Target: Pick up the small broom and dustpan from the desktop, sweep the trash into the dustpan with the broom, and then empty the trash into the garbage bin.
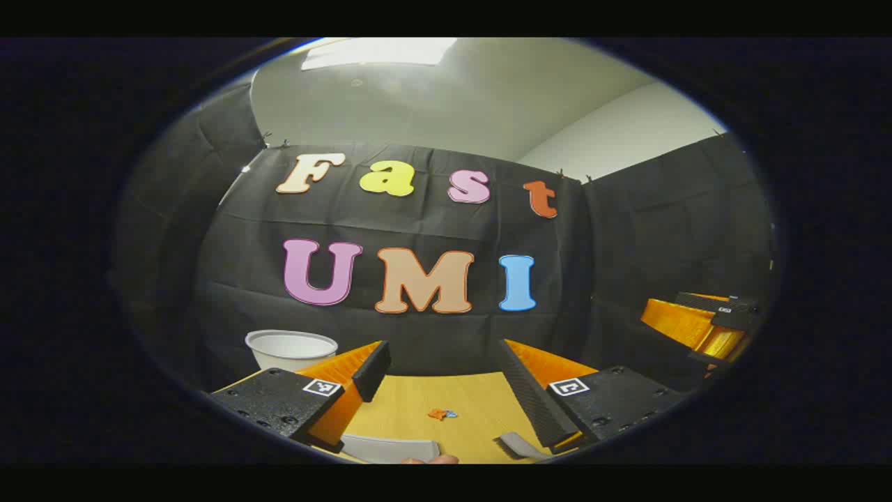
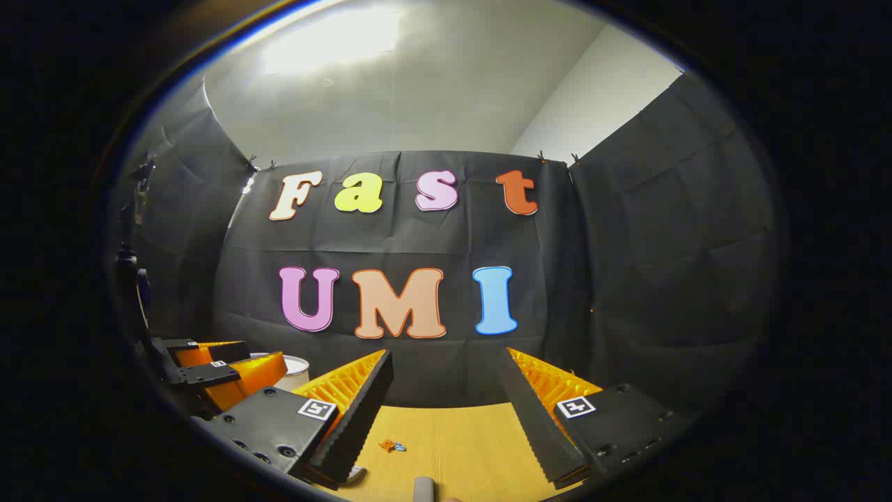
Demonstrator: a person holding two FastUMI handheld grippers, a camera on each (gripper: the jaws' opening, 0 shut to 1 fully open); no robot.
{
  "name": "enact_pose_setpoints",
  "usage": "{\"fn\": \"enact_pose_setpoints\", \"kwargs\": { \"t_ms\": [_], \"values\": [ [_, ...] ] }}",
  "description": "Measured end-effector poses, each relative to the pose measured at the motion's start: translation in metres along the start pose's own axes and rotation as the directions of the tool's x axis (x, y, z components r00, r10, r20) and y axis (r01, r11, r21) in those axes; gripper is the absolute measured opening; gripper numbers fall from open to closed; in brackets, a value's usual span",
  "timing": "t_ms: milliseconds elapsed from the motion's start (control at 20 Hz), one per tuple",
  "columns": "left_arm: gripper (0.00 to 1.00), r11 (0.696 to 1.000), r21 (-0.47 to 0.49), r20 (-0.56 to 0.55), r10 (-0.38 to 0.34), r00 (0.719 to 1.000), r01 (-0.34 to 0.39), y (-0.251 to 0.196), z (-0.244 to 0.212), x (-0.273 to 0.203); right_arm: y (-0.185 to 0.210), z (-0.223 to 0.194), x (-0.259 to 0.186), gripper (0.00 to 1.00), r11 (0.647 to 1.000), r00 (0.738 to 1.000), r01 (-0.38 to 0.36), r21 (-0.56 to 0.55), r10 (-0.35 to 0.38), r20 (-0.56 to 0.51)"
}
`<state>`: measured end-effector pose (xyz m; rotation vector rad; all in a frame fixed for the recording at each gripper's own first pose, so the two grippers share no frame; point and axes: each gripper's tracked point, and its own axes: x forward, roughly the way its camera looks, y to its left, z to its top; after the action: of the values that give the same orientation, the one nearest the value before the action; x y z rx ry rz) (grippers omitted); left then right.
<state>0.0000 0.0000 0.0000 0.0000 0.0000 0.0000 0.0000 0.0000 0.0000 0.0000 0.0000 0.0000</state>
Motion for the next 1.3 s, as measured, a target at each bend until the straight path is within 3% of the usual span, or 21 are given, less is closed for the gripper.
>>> {"fn": "enact_pose_setpoints", "kwargs": {
  "t_ms": [750,1300],
  "values": [
    [0.92,0.998,0.004,-0.004,0.065,0.998,-0.065,0.011,0.0,0.008,-0.022,0.001,0.02,0.98,1.0,0.999,0.03,0.002,-0.03,-0.013],
    [0.93,0.995,0.027,-0.004,0.097,0.995,-0.097,0.022,0.001,0.001,-0.01,-0.001,0.018,0.99,1.0,1.0,-0.004,-0.019,0.003,-0.026]
  ]
}}
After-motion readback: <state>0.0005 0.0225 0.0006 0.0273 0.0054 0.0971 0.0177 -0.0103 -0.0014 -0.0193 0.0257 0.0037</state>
